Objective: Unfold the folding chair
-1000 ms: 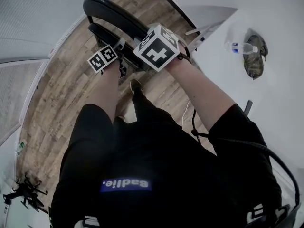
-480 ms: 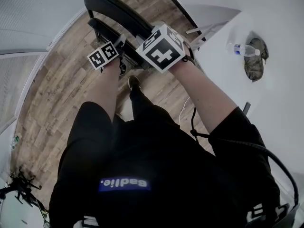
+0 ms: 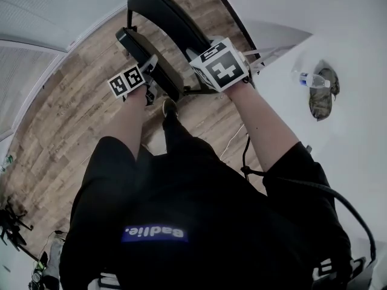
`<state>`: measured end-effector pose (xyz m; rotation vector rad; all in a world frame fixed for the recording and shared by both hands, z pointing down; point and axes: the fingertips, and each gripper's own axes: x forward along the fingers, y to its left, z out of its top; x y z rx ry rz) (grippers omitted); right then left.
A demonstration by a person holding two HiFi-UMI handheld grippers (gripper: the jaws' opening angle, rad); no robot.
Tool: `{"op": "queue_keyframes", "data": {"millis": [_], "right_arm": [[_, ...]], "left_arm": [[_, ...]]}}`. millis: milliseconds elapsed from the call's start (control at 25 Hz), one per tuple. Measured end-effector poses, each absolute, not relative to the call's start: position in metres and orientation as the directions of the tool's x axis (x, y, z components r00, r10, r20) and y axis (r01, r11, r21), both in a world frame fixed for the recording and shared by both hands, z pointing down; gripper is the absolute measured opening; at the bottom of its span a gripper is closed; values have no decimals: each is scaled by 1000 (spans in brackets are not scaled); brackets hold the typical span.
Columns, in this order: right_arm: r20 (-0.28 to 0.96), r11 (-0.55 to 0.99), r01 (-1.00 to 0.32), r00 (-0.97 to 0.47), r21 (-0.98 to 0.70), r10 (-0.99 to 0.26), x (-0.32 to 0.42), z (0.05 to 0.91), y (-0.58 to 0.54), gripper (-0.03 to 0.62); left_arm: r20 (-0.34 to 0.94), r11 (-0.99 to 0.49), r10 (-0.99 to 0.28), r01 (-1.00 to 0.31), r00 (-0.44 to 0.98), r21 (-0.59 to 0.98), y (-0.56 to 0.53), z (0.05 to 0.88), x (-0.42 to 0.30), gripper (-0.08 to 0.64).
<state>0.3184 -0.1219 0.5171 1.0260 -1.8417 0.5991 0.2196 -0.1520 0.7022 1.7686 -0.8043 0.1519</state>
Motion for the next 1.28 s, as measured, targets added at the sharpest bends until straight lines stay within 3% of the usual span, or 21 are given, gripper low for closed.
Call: {"op": "queue_keyframes", "data": {"millis": [320,1280], "right_arm": [[885,535,-844,-282,-45,-370,286,534,-114,83],[864,517,-840,-377,-165,-335,233,600,-104,78]], "left_arm": [[514,45,-510,-575,690,817,-119,747,105,192],[453,150,-604,-464,656,873,-73,886,-68,210]]}}
